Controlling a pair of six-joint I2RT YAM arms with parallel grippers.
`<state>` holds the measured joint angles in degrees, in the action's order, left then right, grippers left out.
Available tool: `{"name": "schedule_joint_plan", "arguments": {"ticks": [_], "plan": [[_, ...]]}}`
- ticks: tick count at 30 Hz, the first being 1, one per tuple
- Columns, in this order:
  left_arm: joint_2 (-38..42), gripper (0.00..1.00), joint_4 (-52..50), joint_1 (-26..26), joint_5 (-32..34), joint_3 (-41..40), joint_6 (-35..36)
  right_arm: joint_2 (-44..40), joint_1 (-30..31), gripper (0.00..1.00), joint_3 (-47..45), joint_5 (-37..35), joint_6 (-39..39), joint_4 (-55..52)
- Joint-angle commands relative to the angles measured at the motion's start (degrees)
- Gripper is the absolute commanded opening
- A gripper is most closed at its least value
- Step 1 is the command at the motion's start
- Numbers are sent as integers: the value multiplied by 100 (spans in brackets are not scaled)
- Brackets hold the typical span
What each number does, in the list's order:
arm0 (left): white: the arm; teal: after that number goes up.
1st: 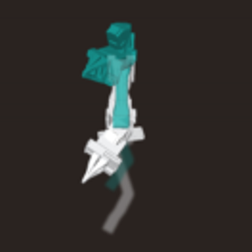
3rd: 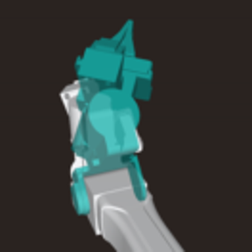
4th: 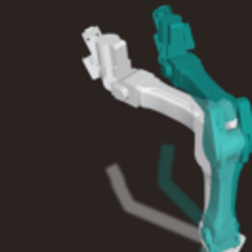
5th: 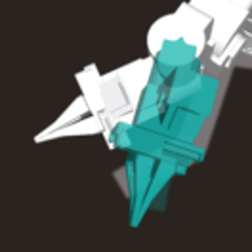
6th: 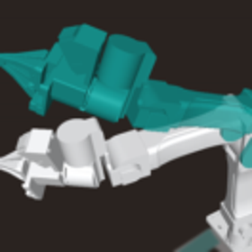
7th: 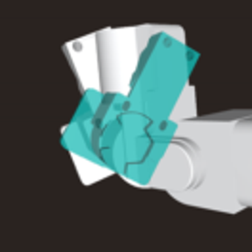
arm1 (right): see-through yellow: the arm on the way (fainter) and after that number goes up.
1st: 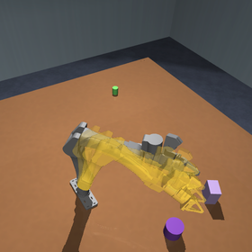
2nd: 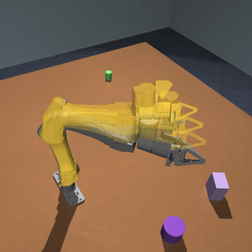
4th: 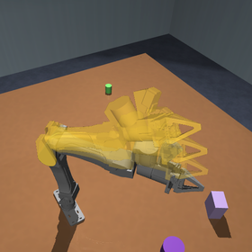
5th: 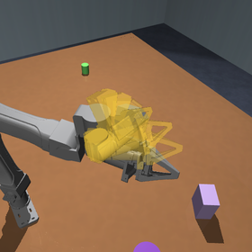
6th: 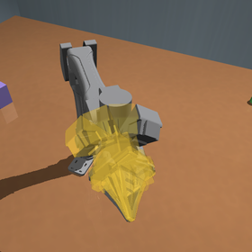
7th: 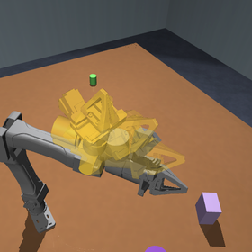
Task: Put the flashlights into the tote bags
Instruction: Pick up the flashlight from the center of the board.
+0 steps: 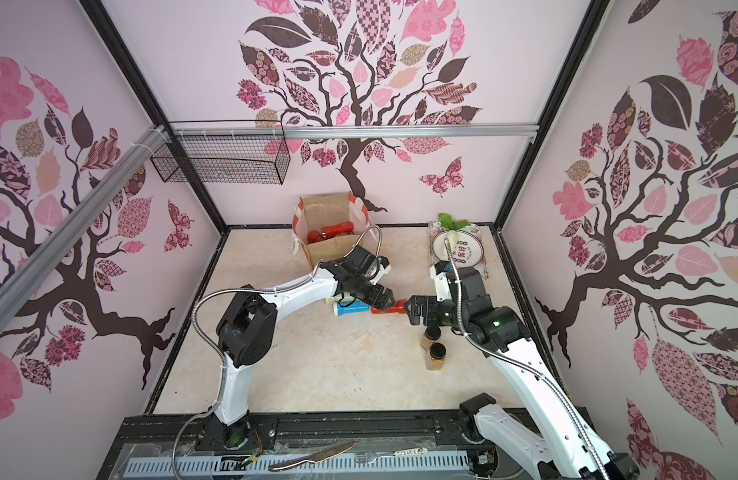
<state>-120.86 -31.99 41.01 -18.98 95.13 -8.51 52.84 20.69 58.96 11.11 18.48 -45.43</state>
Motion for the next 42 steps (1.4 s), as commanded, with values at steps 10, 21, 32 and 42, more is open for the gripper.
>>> {"name": "schedule_joint_plan", "arguments": {"ticks": [10,21,32,42], "plan": [[-700,90,-17,-31,-330,610,669,10,-30,100,585,-502,-8,-599],[-553,88,1,19,-302,67,809,157,-30,100,652,-519,-74,-451],[-463,75,-172,203,-98,-189,1069,93,-30,100,695,-670,-111,-488],[-356,56,-316,356,112,-379,1216,51,-30,100,689,-736,-134,-425]]}}
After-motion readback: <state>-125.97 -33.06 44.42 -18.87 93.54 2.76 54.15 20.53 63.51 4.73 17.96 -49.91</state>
